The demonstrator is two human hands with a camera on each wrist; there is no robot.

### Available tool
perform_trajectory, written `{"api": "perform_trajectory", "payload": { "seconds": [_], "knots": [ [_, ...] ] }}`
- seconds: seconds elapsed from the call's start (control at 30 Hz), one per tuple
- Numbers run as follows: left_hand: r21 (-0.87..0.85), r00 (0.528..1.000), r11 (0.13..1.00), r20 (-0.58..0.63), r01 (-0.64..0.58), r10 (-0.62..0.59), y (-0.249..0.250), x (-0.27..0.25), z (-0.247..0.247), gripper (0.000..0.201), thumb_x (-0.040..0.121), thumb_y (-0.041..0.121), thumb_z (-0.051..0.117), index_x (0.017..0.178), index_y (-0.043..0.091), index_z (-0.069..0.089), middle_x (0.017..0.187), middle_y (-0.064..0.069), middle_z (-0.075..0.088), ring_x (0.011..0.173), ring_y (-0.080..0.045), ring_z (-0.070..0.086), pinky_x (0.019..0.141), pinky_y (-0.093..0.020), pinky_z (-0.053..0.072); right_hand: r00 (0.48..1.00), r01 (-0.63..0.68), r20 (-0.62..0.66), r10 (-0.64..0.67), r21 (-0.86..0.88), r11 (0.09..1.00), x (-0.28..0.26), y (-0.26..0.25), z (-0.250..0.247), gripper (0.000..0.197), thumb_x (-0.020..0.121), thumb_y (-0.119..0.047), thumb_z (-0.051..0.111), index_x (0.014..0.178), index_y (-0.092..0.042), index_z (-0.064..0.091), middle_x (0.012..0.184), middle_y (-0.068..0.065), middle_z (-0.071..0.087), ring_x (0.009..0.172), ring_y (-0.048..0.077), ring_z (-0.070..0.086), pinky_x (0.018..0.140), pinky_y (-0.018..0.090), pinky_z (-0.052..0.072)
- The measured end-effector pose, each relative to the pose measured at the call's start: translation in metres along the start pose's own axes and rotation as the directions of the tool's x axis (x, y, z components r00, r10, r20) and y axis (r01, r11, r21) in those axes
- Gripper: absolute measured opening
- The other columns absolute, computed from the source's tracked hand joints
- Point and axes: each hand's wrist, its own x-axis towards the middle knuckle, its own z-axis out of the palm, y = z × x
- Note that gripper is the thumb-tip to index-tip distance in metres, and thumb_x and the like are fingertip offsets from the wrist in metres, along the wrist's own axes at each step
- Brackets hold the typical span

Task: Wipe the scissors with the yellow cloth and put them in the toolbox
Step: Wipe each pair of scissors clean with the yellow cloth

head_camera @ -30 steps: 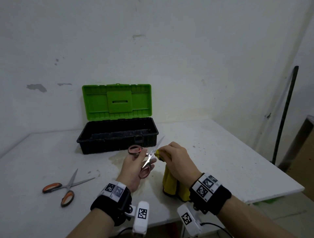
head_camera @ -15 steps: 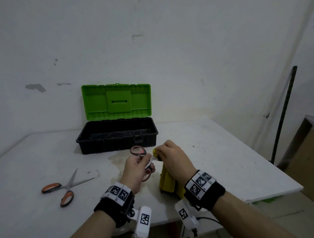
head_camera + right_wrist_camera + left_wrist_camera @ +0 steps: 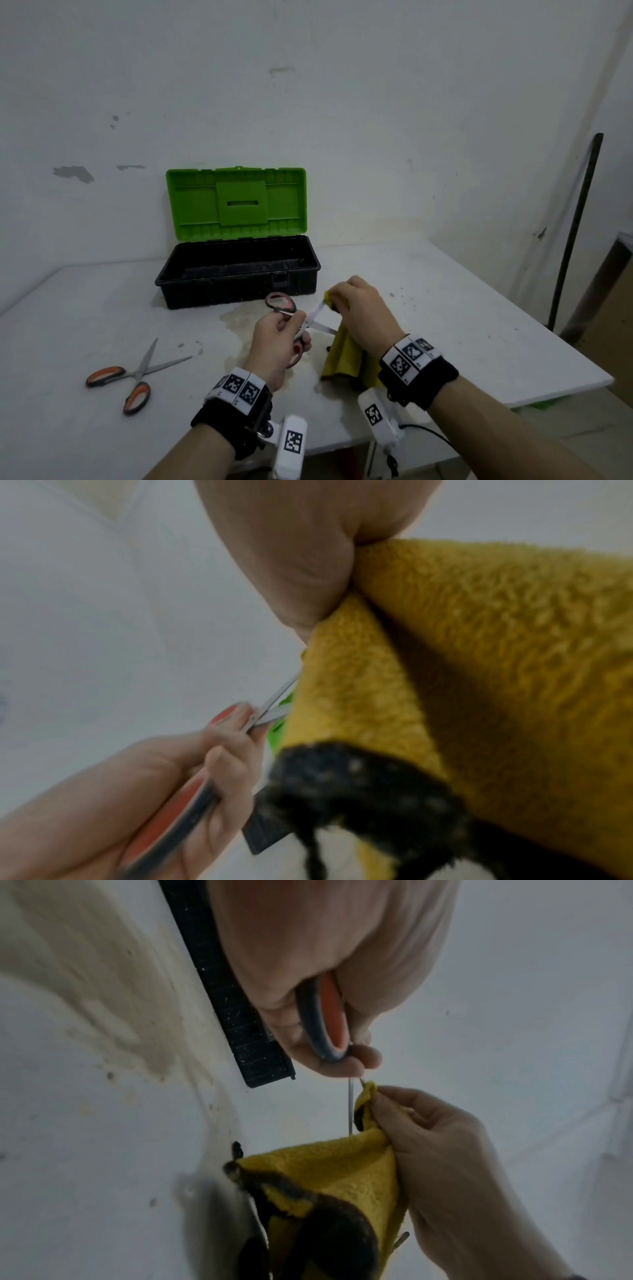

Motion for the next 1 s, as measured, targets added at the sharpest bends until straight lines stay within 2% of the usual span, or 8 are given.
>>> {"api": "perform_trajectory", "payload": {
  "seconds": [0.07, 0.13, 0.27, 0.47, 0.53, 0.67, 0.9, 1.0],
  "knots": [
    [0.000, 1.000, 1.000, -0.014, 0.008, -0.008, -0.001, 0.001, -0.001, 0.017, 0.100, 0.011, 0.057, 0.093, -0.005, 0.058, 0.076, -0.020, 0.052, 0.052, -0.019, 0.054, 0.042, -0.020, 0.044, 0.998, -0.008, -0.059, 0.010, 0.038, 0.999, 0.003, 0.004, -0.005, 0.016, 0.098, -0.017, 0.051, 0.096, -0.014, 0.068, 0.098, 0.001, 0.054, 0.085, 0.022, 0.057, 0.077, 0.036, 0.051],
    [-0.026, 1.000, 1.000, -0.020, 0.016, -0.017, 0.001, 0.002, -0.001, 0.018, 0.101, 0.011, 0.056, 0.091, -0.004, 0.058, 0.073, -0.019, 0.052, 0.052, -0.020, 0.053, 0.043, -0.021, 0.046, 0.995, 0.096, -0.040, -0.094, 0.075, 0.993, -0.002, -0.003, -0.007, 0.017, 0.098, -0.018, 0.053, 0.097, -0.016, 0.070, 0.098, 0.000, 0.055, 0.083, 0.019, 0.057, 0.075, 0.031, 0.050],
    [-0.058, 0.999, 0.997, 0.006, 0.045, -0.045, 0.001, 0.002, 0.002, 0.018, 0.101, 0.013, 0.055, 0.092, -0.002, 0.058, 0.066, -0.014, 0.052, 0.045, -0.013, 0.050, 0.044, -0.023, 0.048, 0.962, 0.268, 0.051, -0.269, 0.022, 0.963, -0.015, -0.012, 0.003, 0.015, 0.097, -0.021, 0.056, 0.095, -0.014, 0.069, 0.098, 0.001, 0.057, 0.080, 0.021, 0.058, 0.069, 0.037, 0.051],
    [-0.049, 0.998, 0.996, -0.011, 0.069, -0.070, -0.002, -0.002, 0.002, 0.019, 0.101, 0.013, 0.055, 0.091, -0.003, 0.058, 0.065, -0.015, 0.052, 0.049, -0.017, 0.049, 0.037, -0.019, 0.042, 0.996, 0.016, -0.092, -0.016, 0.006, 1.000, 0.004, 0.009, -0.006, 0.017, 0.096, -0.015, 0.054, 0.087, -0.016, 0.068, 0.093, -0.004, 0.056, 0.078, 0.017, 0.057, 0.072, 0.039, 0.052],
    [-0.026, 0.999, 0.998, -0.013, 0.051, -0.051, -0.002, -0.002, 0.002, 0.019, 0.102, 0.013, 0.055, 0.091, -0.003, 0.058, 0.064, -0.015, 0.052, 0.048, -0.018, 0.050, 0.038, -0.020, 0.042, 0.994, 0.035, -0.105, -0.028, 0.063, 0.997, 0.001, 0.004, -0.008, 0.016, 0.095, -0.013, 0.056, 0.089, -0.017, 0.070, 0.093, -0.004, 0.057, 0.079, 0.016, 0.058, 0.072, 0.036, 0.052],
    [0.029, 1.000, 1.000, 0.027, -0.003, 0.003, -0.002, 0.000, 0.004, 0.021, 0.103, 0.013, 0.053, 0.092, -0.003, 0.059, 0.059, -0.013, 0.056, 0.049, -0.020, 0.051, 0.046, -0.027, 0.048, 0.986, 0.146, 0.065, -0.152, 0.085, 0.986, -0.016, -0.020, 0.002, 0.017, 0.097, -0.020, 0.055, 0.097, -0.016, 0.072, 0.099, 0.001, 0.059, 0.085, 0.022, 0.060, 0.076, 0.039, 0.051],
    [0.131, 0.999, 0.990, 0.022, -0.051, 0.048, -0.006, 0.001, -0.004, 0.020, 0.102, 0.014, 0.055, 0.094, -0.003, 0.059, 0.057, -0.011, 0.058, 0.048, -0.018, 0.054, 0.048, -0.027, 0.049, 0.995, -0.098, -0.037, 0.098, 0.001, 0.995, 0.006, 0.005, -0.012, 0.022, 0.097, -0.016, 0.051, 0.090, -0.017, 0.071, 0.092, 0.001, 0.055, 0.081, 0.022, 0.058, 0.075, 0.038, 0.052],
    [0.159, 0.998, 0.986, 0.011, -0.057, 0.056, -0.006, 0.003, -0.006, 0.020, 0.101, 0.016, 0.056, 0.093, -0.002, 0.060, 0.060, -0.013, 0.059, 0.051, -0.019, 0.056, 0.049, -0.026, 0.049, 0.996, -0.061, -0.056, 0.063, 0.041, 0.997, 0.004, -0.002, -0.017, 0.020, 0.097, -0.017, 0.052, 0.092, -0.017, 0.071, 0.094, 0.001, 0.055, 0.083, 0.021, 0.057, 0.075, 0.037, 0.051]
  ]
}}
